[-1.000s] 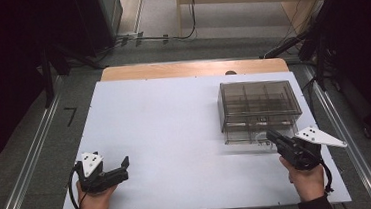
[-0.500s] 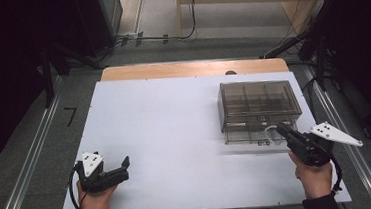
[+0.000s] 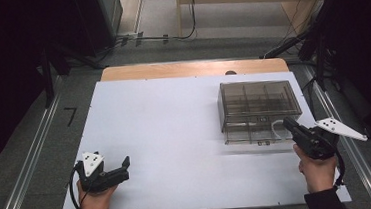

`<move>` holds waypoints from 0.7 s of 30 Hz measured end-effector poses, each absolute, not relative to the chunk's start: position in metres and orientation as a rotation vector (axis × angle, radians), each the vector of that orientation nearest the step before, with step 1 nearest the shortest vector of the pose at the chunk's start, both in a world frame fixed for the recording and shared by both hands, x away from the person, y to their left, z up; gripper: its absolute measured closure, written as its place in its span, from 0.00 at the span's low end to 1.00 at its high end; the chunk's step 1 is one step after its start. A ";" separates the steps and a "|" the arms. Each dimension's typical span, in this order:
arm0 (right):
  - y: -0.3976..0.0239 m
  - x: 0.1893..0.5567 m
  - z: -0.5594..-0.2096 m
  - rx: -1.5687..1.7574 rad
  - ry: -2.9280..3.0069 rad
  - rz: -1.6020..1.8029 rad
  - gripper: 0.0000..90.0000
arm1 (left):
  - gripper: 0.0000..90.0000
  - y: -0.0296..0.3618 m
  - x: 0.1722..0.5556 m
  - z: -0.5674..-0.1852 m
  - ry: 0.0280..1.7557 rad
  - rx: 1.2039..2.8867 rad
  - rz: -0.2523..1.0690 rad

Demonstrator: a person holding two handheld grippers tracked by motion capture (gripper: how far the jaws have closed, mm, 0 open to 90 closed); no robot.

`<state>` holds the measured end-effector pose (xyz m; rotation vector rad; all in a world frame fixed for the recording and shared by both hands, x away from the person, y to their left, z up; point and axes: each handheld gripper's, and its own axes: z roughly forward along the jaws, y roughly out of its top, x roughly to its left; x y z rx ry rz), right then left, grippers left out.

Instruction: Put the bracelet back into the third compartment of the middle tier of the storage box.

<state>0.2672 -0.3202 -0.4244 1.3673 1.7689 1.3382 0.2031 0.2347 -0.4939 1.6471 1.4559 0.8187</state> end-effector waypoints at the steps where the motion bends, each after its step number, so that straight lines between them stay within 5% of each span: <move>1: -0.321 0.268 -0.425 1.374 1.763 1.340 0.94 | 0.00 0.235 0.203 -0.494 1.456 1.647 0.819; 21: -0.328 0.285 -0.440 1.428 1.773 1.288 0.94 | 0.00 0.235 0.203 -0.494 1.458 1.651 0.818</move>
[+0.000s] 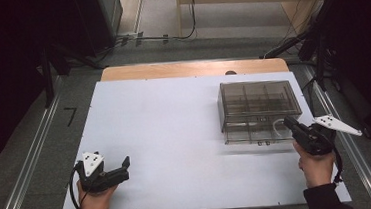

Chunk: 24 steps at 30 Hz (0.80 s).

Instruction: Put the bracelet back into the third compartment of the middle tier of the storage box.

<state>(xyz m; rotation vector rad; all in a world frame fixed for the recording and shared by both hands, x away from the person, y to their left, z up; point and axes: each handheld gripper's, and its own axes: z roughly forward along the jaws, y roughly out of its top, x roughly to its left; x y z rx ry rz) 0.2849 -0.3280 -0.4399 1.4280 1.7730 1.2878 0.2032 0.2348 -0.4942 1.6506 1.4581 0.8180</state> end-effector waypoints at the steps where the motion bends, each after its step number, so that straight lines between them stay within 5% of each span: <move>1: -0.328 0.285 -0.440 1.428 1.773 1.288 0.94 | 0.00 0.235 0.203 -0.494 1.458 1.651 0.817; 24: -0.341 0.298 -0.458 1.523 1.789 1.164 0.92 | 0.00 0.235 0.203 -0.495 1.459 1.652 0.814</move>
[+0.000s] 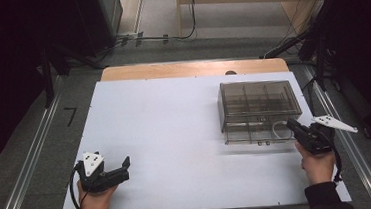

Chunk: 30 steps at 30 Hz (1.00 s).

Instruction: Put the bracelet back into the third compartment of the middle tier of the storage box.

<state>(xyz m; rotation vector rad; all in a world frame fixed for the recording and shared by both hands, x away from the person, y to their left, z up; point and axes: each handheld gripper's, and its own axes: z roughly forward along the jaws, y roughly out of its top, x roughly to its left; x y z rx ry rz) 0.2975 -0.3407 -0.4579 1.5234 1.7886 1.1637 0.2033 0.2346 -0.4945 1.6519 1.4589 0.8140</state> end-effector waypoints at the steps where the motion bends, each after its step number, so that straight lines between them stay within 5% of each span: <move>1: -0.341 0.298 -0.458 1.523 1.789 1.164 0.92 | 0.00 0.235 0.203 -0.495 1.459 1.651 0.814; 3: -0.340 0.298 -0.459 1.521 1.792 1.149 0.78 | 0.00 0.235 0.203 -0.495 1.457 1.651 0.814; 12: -0.339 0.294 -0.456 1.489 1.790 1.174 0.65 | 0.00 0.236 0.203 -0.494 1.457 1.649 0.815; 18: -0.333 0.289 -0.455 1.461 1.844 1.164 0.40 | 0.00 0.236 0.202 -0.494 1.456 1.649 0.811; 30: -0.327 0.279 -0.457 1.418 1.899 1.148 0.19 | 0.00 0.237 0.202 -0.494 1.457 1.645 0.808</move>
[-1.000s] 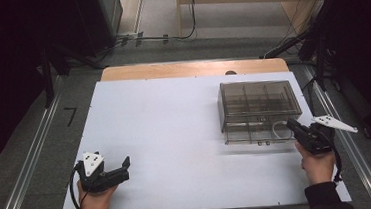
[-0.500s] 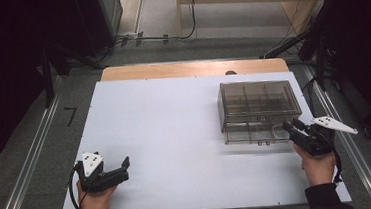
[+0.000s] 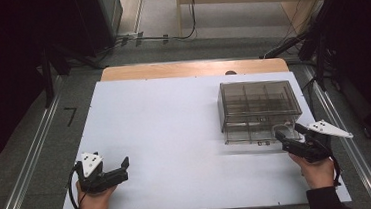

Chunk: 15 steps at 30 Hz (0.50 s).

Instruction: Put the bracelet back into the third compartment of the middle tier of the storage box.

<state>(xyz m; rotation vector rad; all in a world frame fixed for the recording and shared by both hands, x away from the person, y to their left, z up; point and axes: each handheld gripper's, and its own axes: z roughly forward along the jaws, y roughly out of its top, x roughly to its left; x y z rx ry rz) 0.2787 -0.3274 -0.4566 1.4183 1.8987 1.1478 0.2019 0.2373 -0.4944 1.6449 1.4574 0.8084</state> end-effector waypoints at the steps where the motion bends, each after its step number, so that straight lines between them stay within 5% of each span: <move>1: -0.327 0.278 -0.457 1.418 1.904 1.146 0.18 | 0.00 0.237 0.202 -0.494 1.457 1.645 0.809; 15: -0.328 0.267 -0.461 1.400 1.912 1.125 0.15 | 0.00 0.238 0.201 -0.494 1.458 1.642 0.809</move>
